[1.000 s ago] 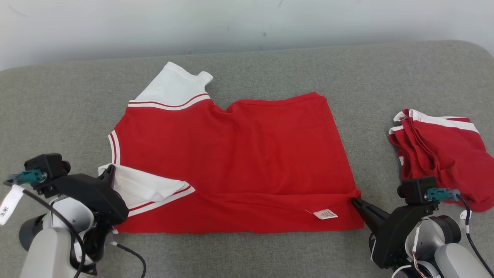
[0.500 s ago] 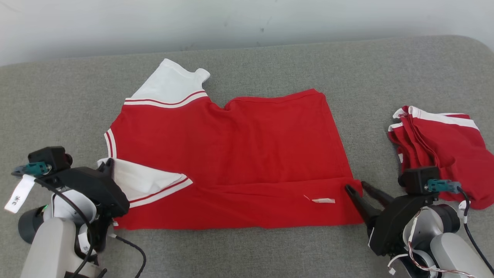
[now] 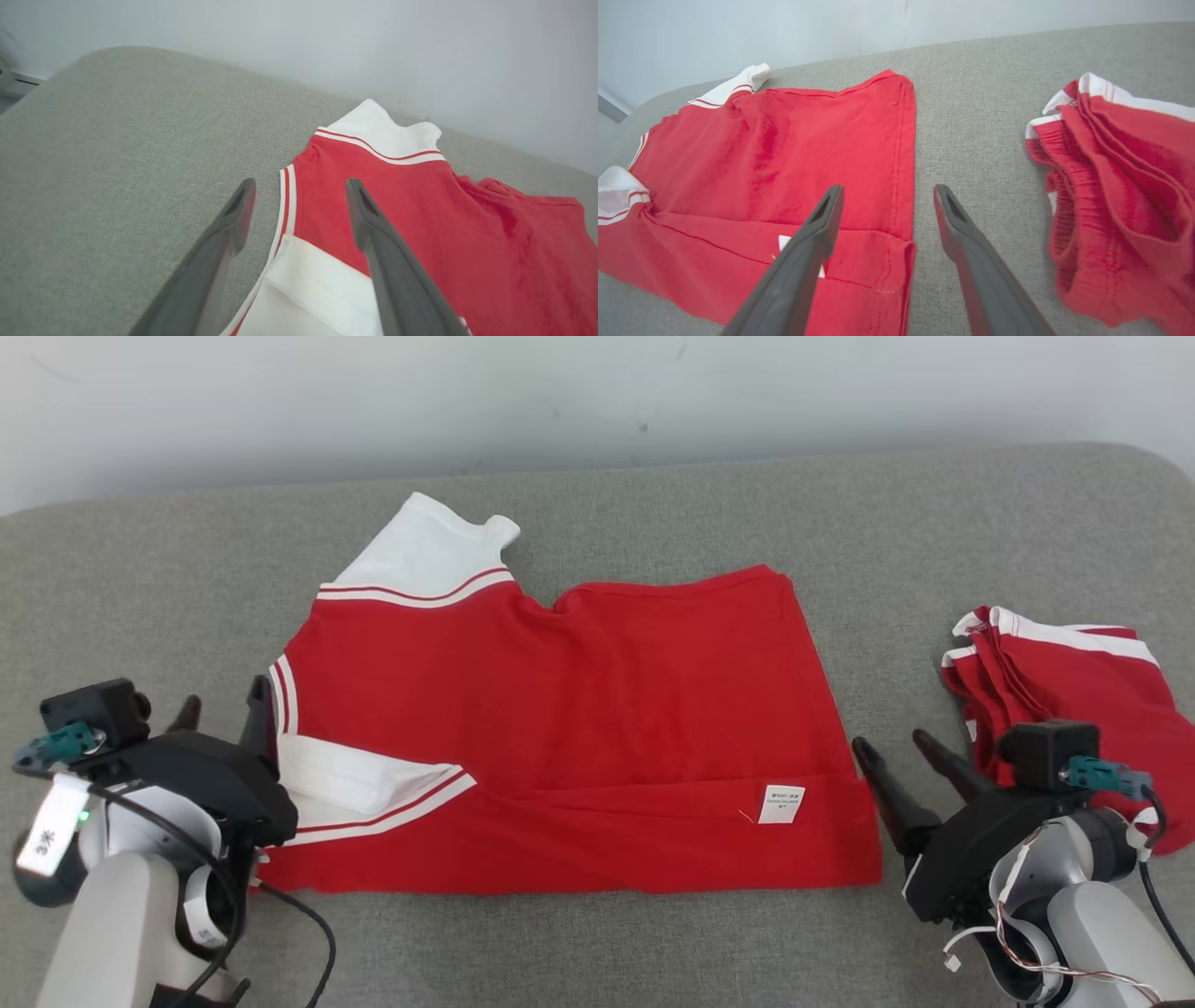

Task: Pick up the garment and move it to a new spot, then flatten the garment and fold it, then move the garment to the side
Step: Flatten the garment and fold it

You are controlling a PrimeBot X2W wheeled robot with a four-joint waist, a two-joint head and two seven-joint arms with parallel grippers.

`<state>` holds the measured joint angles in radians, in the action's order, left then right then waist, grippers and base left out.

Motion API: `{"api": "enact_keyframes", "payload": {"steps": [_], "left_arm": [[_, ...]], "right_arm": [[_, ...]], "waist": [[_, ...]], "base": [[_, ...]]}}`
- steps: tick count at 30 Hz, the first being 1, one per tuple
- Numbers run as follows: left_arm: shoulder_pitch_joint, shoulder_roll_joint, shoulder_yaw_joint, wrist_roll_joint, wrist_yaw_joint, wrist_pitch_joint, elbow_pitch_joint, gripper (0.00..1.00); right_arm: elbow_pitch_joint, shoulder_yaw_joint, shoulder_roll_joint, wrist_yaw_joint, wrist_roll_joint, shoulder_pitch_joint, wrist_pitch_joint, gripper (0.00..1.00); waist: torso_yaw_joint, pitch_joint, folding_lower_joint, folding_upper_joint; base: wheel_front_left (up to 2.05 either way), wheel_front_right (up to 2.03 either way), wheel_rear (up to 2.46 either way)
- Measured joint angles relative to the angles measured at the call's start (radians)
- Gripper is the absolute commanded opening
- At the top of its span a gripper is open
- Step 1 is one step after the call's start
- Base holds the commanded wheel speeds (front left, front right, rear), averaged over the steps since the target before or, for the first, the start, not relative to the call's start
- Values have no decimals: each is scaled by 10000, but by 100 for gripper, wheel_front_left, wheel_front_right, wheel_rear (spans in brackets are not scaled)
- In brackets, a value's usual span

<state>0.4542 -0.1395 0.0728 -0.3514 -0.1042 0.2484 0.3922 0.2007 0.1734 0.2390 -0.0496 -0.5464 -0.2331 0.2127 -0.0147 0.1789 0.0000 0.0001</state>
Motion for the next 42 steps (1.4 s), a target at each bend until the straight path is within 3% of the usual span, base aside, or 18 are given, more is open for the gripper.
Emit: {"api": "enact_keyframes", "payload": {"steps": [8, 21, 42], "left_arm": [[-882, -232, 276, 865, -2, -1710, -997, 100], [-3645, -173, 775, 1325, 163, -4036, -2732, 100], [-5159, -75, 974, 1298, 337, -4794, -3208, 100]], "right_arm": [[-190, -391, -15, 382, 370, 320, -1191, 100], [-982, -752, -430, 1039, 917, 1311, -3275, 100], [-1099, -639, -738, 1158, 1312, 2288, -4291, 100]], "waist": [[83, -441, 0, 0], [120, -1179, -2, -1], [10, -1553, -1, -1]], "base": [[0, 0, 0], [0, 0, 0], [0, 0, 0]]}}
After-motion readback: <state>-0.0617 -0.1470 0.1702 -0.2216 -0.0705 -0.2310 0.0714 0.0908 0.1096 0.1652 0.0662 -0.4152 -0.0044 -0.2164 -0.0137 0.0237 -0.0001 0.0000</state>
